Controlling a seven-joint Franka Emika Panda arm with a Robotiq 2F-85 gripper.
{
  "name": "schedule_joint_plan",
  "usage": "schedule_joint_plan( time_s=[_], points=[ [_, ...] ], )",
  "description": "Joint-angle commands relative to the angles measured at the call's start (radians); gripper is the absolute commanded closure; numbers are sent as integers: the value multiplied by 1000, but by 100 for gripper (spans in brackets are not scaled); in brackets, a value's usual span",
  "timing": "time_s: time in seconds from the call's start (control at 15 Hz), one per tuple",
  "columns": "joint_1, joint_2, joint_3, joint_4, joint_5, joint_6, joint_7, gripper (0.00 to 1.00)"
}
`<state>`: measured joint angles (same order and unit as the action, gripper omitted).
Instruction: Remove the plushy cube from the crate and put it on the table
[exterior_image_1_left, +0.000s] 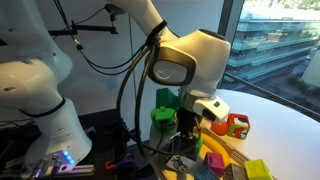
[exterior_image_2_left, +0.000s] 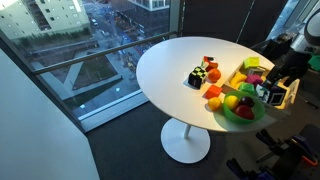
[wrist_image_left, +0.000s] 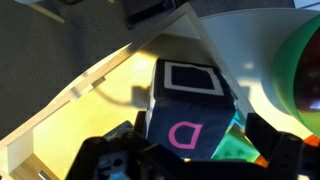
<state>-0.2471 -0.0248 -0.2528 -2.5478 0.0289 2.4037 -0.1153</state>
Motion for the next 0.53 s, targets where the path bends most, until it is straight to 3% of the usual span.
schedule_joint_plan(
  time_s=[0.0, 0.47],
  points=[
    [4, 1, 3, -16, 36, 36, -43, 0],
    [6, 9, 6, -34, 26, 81, -45, 0]
  ],
)
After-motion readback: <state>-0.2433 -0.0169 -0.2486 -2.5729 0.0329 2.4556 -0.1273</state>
